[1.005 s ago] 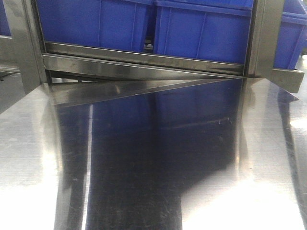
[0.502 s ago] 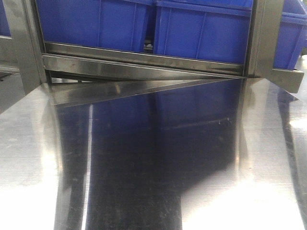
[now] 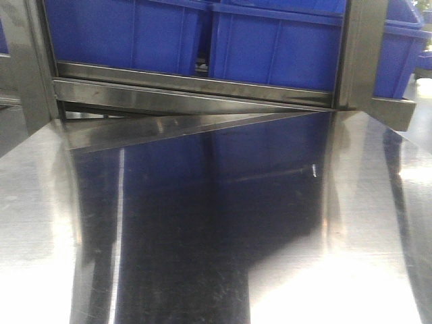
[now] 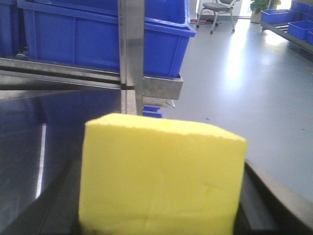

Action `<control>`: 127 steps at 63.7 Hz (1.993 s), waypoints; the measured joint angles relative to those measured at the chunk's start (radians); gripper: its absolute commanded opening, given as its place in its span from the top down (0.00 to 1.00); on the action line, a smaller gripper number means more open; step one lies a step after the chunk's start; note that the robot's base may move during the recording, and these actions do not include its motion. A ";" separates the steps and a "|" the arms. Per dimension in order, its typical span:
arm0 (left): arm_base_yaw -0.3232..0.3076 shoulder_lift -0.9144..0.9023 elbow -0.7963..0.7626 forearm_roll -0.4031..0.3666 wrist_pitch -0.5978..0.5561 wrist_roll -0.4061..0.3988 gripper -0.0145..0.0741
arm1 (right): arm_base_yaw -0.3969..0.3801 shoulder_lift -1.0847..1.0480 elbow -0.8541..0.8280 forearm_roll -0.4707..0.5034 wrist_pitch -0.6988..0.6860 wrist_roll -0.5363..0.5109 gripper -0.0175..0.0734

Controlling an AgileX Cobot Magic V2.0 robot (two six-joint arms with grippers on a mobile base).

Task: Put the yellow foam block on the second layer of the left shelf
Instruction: 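Drive the base to the blue-bin shelf holding the cube in the right gripper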

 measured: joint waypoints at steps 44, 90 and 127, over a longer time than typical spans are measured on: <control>0.000 0.000 0.000 0.000 0.000 0.000 0.68 | 0.000 0.000 0.004 0.000 0.000 0.000 0.45; 0.000 0.000 0.000 0.000 0.000 0.000 0.68 | 0.000 0.000 0.004 0.000 0.000 0.000 0.45; 0.000 0.000 0.000 0.000 0.000 0.000 0.68 | 0.000 0.000 0.004 0.000 0.000 0.000 0.45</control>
